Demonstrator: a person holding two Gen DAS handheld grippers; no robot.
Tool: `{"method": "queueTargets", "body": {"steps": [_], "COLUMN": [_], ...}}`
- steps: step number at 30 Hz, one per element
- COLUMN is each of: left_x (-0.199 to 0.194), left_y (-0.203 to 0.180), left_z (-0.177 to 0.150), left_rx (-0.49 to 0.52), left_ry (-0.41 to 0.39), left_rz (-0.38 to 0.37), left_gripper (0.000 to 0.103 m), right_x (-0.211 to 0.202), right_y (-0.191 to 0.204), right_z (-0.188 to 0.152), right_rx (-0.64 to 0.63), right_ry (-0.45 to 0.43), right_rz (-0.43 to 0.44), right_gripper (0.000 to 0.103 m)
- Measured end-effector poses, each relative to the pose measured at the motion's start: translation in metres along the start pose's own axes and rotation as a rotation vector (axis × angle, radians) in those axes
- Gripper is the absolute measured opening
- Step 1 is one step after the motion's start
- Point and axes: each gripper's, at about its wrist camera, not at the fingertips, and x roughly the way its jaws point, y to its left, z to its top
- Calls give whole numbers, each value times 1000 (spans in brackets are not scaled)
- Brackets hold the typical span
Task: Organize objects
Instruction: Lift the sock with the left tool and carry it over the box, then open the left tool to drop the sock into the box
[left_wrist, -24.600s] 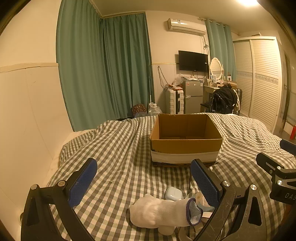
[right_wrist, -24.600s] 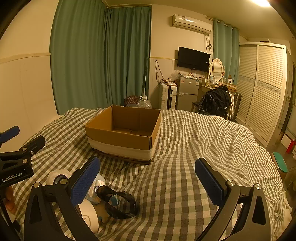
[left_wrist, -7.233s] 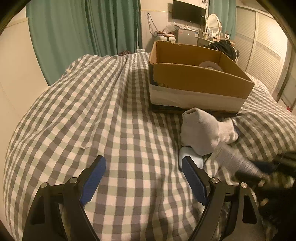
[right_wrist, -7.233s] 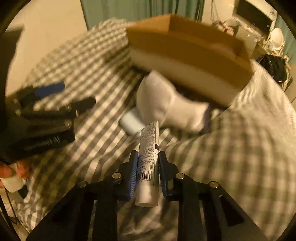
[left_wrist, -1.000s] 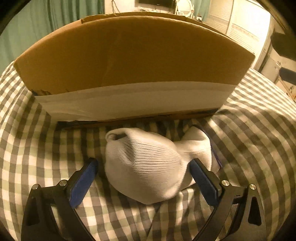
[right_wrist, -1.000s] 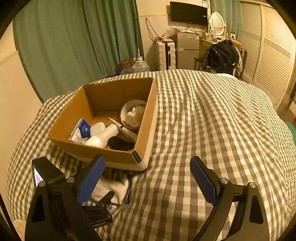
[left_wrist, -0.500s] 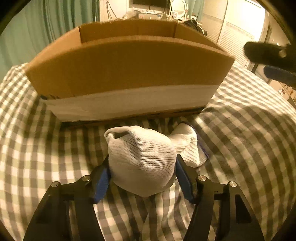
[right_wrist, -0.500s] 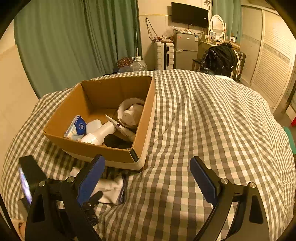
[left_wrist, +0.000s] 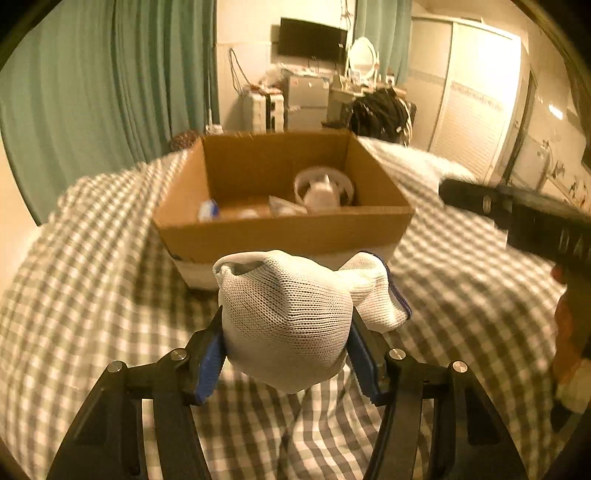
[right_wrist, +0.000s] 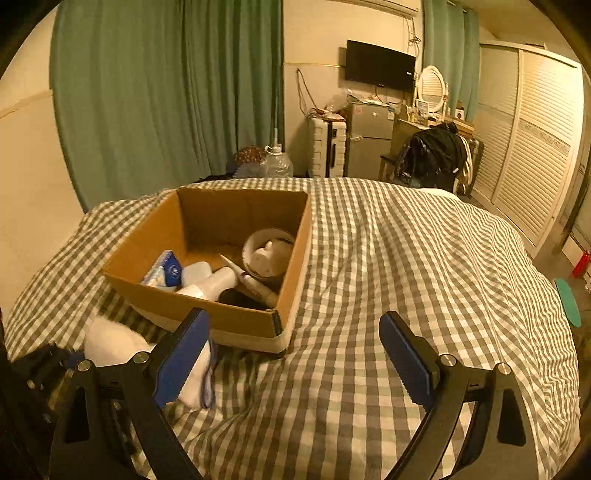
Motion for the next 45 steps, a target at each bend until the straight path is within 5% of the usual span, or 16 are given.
{"method": "queueTargets", "body": {"steps": [5, 12, 18, 23, 28, 36, 39, 43, 45], "left_x": [-27, -18, 13, 60, 105, 143, 143, 138, 133], "left_y": [11, 25, 32, 39, 50, 48, 47, 43, 42], "left_z": [36, 94, 140, 166, 167, 152, 152, 152, 154], "left_rx": [-5, 36, 49, 91, 75, 112, 113, 111, 103], "left_ry": [-60, -132, -142, -93, -54, 7, 7, -1, -7], "left_rz": [12, 93, 107, 64, 49, 69, 78, 107, 97], "left_gripper": [61, 61, 61, 61, 61, 64, 69, 91, 92], "right_x": [-22, -29, 1, 52, 100, 140, 141, 136, 132], "right_y": [4, 4, 18, 20, 19, 10, 4, -3, -5], "right_z": [16, 59, 100, 133, 146, 129, 127, 127, 127], "right_rx": [-35, -85, -193, -205, -195, -177, -158, -141, -135], "right_ry": [-53, -100, -134, -64, -35, 39, 52, 48, 43], "right_rz": [30, 58, 8, 18, -28, 22, 37, 36, 34], "right_gripper": [93, 93, 93, 93, 93, 93, 93, 93, 93]}}
